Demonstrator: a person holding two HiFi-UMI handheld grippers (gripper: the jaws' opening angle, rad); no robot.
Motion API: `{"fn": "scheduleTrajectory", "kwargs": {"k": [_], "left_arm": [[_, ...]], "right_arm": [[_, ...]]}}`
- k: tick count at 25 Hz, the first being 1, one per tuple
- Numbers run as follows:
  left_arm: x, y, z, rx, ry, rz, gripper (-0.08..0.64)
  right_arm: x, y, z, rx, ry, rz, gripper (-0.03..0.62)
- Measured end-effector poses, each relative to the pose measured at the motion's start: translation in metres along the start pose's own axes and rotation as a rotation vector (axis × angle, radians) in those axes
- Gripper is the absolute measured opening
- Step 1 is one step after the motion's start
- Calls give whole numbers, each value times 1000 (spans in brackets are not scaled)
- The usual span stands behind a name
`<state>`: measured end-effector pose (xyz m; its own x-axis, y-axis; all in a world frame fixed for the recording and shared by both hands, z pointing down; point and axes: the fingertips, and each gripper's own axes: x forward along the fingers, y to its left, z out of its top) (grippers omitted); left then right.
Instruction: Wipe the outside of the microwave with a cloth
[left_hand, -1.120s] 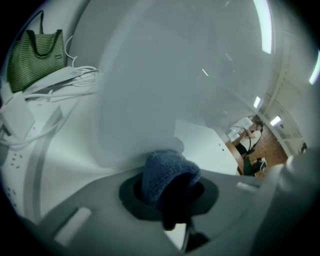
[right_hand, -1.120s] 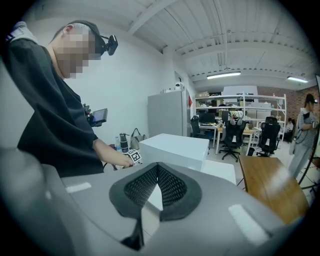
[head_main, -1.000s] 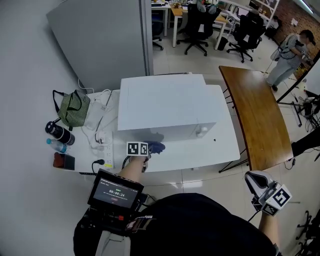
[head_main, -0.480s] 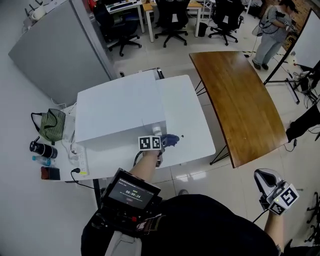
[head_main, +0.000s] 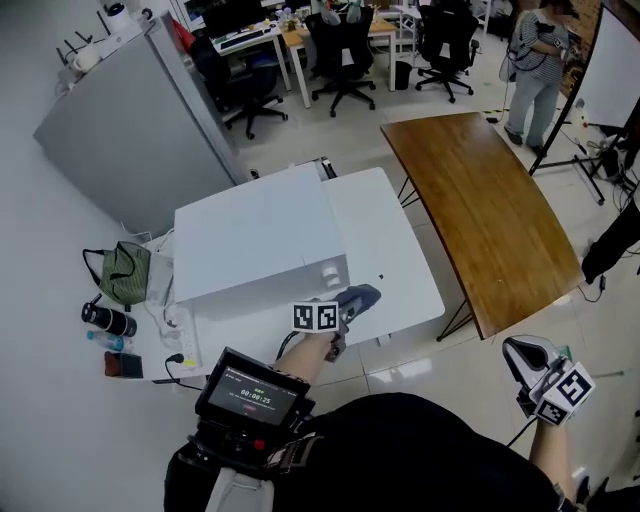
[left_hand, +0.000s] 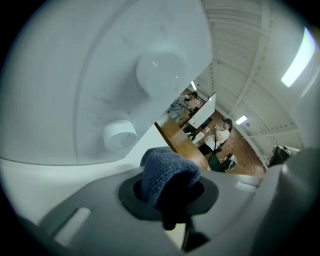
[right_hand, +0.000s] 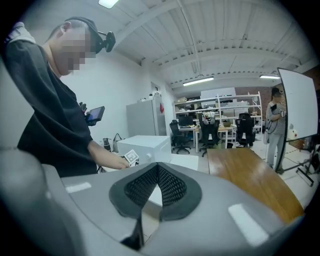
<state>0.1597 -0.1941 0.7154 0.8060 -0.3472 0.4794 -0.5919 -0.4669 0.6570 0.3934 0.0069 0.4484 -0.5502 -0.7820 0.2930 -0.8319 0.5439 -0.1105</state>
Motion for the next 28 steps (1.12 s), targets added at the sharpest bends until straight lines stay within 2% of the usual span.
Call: {"fn": "scheduleTrajectory", "kwargs": {"k": [3, 6, 12, 16, 21, 25, 28], "left_arm": [[-71, -13, -11, 53, -30, -89, 57], [-162, -6, -9, 101, -98, -123, 57], [-356, 39, 13, 177, -307, -78, 57], [-447, 54, 18, 235, -424, -37, 57], [-495, 31, 14, 285, -542, -38, 58], [-492, -11, 9, 313, -582, -51, 58], [-470, -51, 2, 323, -596, -55, 58]], "right_arm": [[37, 44, 16, -25, -20, 48, 6], [83, 104, 31, -33, -42, 118, 6], [175, 237, 48, -52, -47, 289, 6], [212, 303, 56, -85, -25, 388, 6], [220, 344, 77, -108, -59, 480, 6], [202, 328, 73, -178, -79, 493, 6], [170, 308, 73, -165, -122, 515, 6]]}}
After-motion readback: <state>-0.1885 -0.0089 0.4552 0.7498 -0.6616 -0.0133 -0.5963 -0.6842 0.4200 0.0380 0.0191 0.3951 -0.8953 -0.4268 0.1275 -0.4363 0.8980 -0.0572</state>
